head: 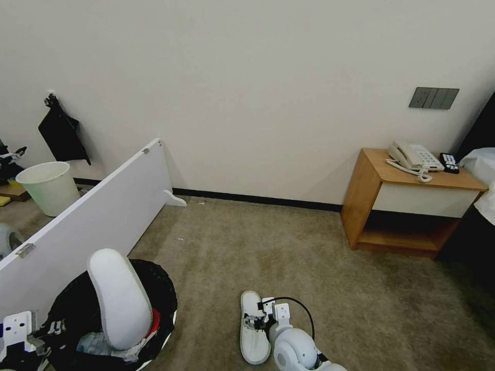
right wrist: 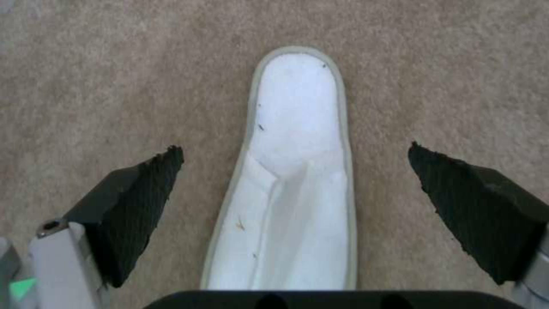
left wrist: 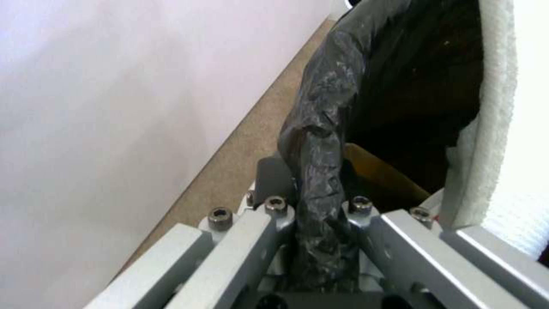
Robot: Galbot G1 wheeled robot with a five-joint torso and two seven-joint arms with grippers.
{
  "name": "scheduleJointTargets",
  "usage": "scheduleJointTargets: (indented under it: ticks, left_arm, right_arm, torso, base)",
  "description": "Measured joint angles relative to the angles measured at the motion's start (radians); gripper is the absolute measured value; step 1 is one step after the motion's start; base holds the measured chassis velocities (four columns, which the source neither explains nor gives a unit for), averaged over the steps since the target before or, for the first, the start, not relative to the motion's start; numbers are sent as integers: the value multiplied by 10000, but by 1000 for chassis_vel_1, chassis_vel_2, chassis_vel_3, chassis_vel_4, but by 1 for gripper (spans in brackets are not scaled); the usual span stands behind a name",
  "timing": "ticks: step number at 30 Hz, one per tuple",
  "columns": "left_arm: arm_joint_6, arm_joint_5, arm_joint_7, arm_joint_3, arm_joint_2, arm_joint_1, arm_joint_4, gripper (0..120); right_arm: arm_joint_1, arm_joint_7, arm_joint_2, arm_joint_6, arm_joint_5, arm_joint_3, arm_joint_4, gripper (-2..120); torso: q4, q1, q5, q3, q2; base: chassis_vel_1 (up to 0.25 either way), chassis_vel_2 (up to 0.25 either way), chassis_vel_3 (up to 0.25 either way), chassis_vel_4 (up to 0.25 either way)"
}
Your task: Pick up the trash bin, then pick up the garbage from the floor and place it into the trash bin.
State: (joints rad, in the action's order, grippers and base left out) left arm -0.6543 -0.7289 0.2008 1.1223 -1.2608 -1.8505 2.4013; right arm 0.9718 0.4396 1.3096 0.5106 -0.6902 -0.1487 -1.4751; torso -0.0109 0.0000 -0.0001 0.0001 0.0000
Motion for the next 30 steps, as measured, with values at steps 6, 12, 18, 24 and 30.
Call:
scheduleJointTargets:
  ticks: [6, 12, 18, 24, 30]
  left_arm:
    - [0, 0, 0, -9, 41, 17, 8, 3]
    - [0, -31, 0, 30, 79, 17, 14, 3]
    - [1, -41, 0, 30, 82, 35, 6, 3]
    - [0, -58, -2, 34, 108, 43, 5, 3]
    - [0, -79, -8, 47, 130, 42, -1, 3]
  right_arm:
    - [-307, -148, 295, 1, -55, -38, 541, 100]
    - [-509, -264, 471, 7, -221, -96, 916, 100]
    - [-605, -313, 618, 76, -352, -156, 1159, 100]
    - [-679, -345, 763, 138, -364, -155, 1552, 100]
    - [-749, -374, 911, 200, -461, -85, 1975, 100]
  torso:
    - [1, 0, 0, 0, 0]
    - [0, 1, 0, 0, 0]
    - [0, 0, 0, -1, 0]
    - [0, 0, 0, -1, 0]
    - [0, 0, 0, -1, 0]
  base:
    - [0, 0, 0, 0]
    - [0, 0, 0, 0]
    - [0, 0, 0, 0]
    - [0, 0, 0, 0]
    - [0, 0, 0, 0]
